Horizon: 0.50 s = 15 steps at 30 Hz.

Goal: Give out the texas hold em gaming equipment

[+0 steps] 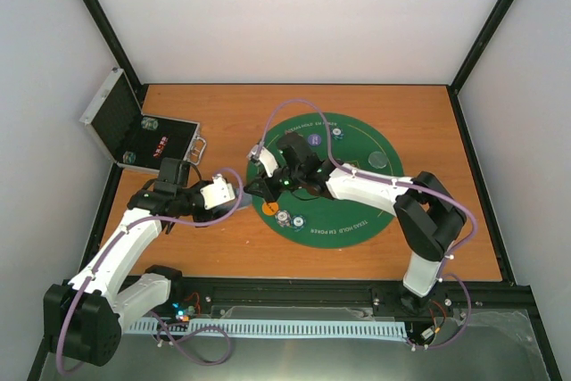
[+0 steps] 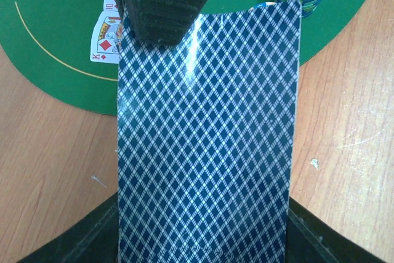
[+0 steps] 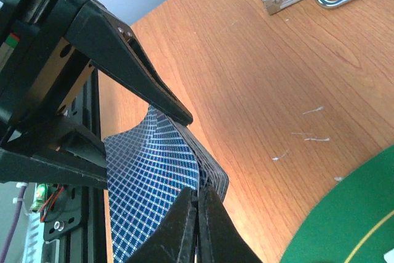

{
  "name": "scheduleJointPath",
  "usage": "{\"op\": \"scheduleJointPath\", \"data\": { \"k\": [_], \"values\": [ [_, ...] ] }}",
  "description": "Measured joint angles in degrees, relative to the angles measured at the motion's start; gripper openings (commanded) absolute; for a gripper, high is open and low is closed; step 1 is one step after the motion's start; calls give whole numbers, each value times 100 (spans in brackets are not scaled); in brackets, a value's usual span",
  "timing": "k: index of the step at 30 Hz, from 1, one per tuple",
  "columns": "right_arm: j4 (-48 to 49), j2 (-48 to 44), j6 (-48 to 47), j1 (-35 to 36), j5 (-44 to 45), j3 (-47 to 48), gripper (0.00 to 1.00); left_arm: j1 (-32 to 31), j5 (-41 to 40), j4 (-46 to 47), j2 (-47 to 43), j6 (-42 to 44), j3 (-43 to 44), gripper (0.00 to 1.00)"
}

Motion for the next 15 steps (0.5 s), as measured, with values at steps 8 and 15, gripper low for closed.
{"op": "scheduleJointPath", "data": {
  "k": [8, 15],
  "values": [
    [-308, -361, -221, -63, 190, -2, 3, -7, -2, 11, 0, 0, -2, 56],
    [-245, -1067, -155, -487, 173, -317, 3, -9, 0, 11, 0, 0, -24, 56]
  ]
}}
